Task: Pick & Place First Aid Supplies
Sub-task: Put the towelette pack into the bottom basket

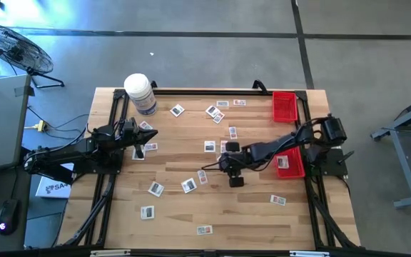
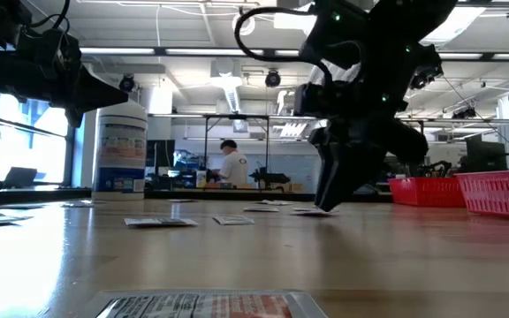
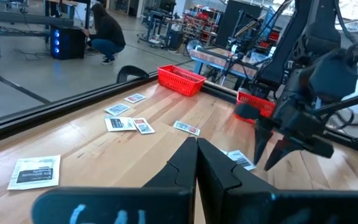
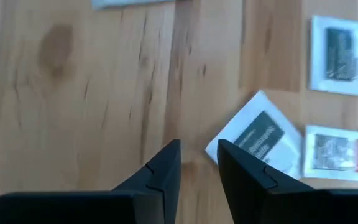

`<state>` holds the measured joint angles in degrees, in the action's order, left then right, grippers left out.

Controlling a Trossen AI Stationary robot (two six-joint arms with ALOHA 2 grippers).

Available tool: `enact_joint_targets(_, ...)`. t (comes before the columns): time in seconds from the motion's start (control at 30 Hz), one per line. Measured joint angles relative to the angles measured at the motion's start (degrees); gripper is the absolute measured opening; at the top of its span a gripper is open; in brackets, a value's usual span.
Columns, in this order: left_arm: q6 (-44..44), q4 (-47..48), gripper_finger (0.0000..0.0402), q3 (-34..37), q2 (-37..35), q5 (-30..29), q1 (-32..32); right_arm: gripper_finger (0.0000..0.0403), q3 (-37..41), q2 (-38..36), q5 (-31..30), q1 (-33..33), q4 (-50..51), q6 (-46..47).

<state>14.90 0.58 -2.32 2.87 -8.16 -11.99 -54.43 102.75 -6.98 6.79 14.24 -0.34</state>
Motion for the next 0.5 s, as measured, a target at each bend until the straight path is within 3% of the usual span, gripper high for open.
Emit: enact_joint_targets(0.5,0.0,0.0,0.0001,0.0,0.0,0.0,0.0,0.0099,-0.1,2.2,-0.6,-2.7,-2.2,1.5)
